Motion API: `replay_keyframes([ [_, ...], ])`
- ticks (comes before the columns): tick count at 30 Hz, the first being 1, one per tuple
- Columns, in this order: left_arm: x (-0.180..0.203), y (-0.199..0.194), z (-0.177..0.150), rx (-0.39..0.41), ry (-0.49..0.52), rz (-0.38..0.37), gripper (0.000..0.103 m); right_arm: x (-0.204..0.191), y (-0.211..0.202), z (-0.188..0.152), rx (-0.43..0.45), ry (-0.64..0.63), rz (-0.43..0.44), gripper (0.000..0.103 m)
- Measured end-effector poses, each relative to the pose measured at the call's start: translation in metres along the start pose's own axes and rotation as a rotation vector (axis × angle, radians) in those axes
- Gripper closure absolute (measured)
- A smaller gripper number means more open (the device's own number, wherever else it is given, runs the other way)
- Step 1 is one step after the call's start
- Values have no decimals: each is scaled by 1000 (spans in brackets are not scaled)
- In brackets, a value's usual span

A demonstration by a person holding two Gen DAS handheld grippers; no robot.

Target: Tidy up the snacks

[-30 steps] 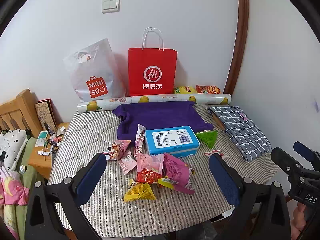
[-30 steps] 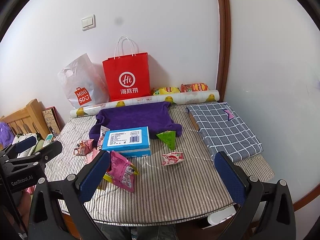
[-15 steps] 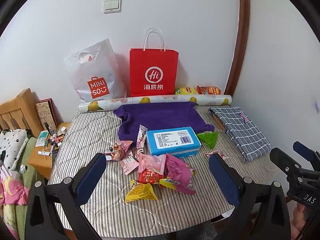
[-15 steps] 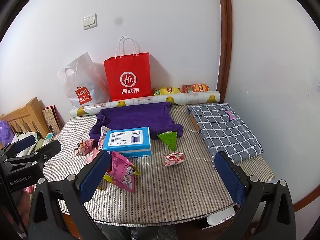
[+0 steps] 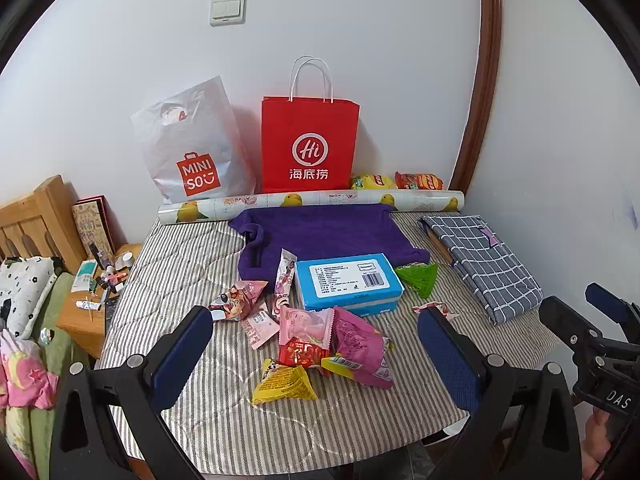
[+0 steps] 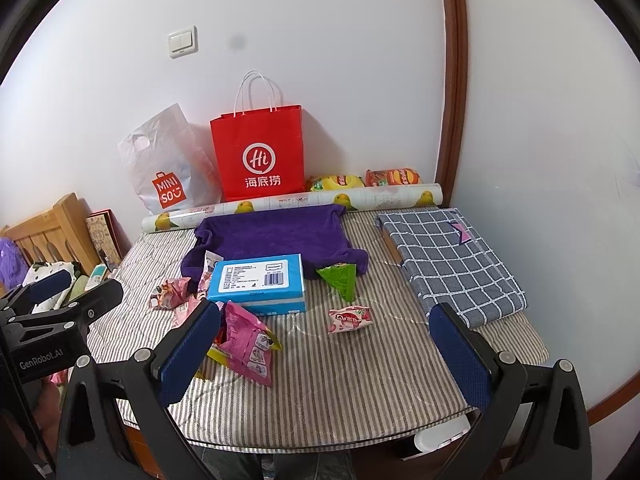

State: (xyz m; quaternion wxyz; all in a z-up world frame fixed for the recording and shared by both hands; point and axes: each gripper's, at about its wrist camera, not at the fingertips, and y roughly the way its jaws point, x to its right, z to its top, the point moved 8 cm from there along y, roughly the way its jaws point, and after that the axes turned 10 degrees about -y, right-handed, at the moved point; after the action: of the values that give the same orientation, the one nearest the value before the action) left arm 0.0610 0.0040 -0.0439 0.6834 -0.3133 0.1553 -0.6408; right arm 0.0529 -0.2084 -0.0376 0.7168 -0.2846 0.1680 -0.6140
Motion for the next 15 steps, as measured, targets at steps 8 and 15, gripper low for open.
replay_keyframes([
  [8, -1, 0, -1, 1, 0, 0, 0, -1, -1, 0, 3, -1, 0, 0],
  [15, -2, 0, -1, 1, -1, -1, 0, -4, -2, 0, 9, -5, 3, 0],
])
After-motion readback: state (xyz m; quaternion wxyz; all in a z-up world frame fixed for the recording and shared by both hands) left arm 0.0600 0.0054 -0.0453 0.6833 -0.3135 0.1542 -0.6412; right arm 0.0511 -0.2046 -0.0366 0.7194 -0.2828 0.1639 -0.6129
